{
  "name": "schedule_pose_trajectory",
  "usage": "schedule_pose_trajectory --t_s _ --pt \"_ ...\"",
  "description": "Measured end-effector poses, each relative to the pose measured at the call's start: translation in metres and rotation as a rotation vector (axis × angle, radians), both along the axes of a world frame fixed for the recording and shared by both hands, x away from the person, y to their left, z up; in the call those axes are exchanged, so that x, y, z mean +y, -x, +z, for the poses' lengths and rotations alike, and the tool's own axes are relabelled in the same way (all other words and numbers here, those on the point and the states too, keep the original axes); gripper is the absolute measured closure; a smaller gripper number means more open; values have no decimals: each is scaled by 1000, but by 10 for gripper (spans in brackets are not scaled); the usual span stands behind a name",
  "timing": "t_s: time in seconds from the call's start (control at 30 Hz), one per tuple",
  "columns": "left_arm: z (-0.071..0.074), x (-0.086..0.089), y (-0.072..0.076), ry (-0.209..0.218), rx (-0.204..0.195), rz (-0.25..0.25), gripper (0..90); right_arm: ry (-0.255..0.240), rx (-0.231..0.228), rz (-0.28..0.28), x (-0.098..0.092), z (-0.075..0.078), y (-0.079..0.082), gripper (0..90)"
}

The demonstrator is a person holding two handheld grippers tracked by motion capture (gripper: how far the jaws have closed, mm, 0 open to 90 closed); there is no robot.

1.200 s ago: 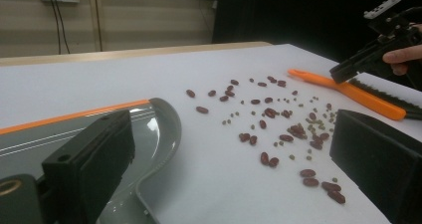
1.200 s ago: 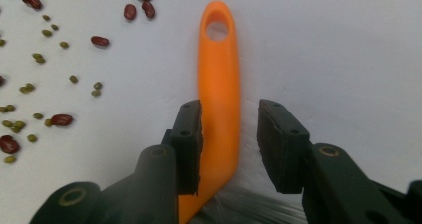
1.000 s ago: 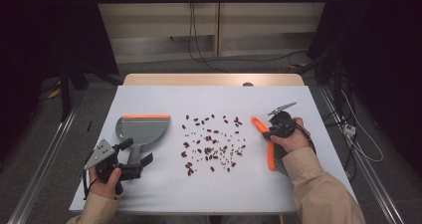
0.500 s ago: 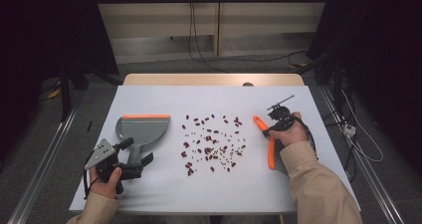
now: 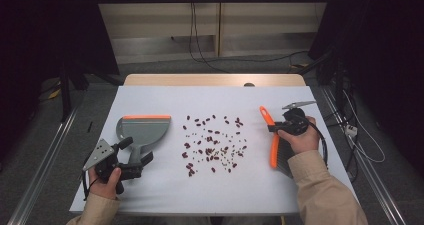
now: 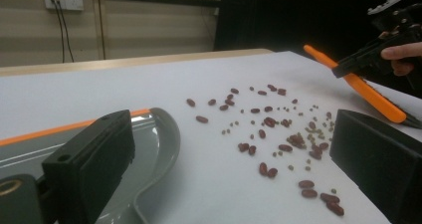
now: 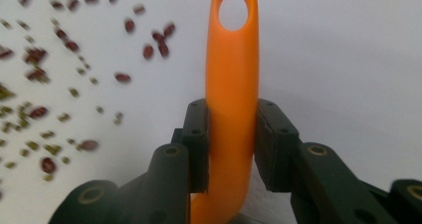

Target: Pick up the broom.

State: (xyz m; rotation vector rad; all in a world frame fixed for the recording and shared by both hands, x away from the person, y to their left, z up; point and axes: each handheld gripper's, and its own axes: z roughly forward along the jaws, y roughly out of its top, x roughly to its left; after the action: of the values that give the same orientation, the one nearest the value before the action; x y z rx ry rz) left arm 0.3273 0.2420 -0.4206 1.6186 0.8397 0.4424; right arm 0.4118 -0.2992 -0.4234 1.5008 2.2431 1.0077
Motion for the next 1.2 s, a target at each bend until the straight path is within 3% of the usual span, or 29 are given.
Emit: schedule_pose_trajectory --t_s 0.17,0.33,0.37,0.5,0.67,0.93,1.2 --pt "5 -7 -1 1 -11 -8 37 -82 -164 -46 -13 19 20 696" --pt "10 -15 -1 1 -20 -19 37 -173 -308 -67 -22 29 40 696" --pt "11 -16 -1 -7 -21 -24 37 -173 -308 -67 -22 29 40 696" --pt "17 -24 0 -6 -31 -39 39 -229 -385 -53 -26 32 48 696" --pt "22 -35 0 -18 -41 -67 39 -253 -441 -41 -29 35 57 696" --pt "25 -59 -3 -25 -19 -133 42 -289 -478 -6 -26 43 61 697" --pt "30 -103 -12 -23 4 -237 38 -338 -509 27 -18 53 56 697"
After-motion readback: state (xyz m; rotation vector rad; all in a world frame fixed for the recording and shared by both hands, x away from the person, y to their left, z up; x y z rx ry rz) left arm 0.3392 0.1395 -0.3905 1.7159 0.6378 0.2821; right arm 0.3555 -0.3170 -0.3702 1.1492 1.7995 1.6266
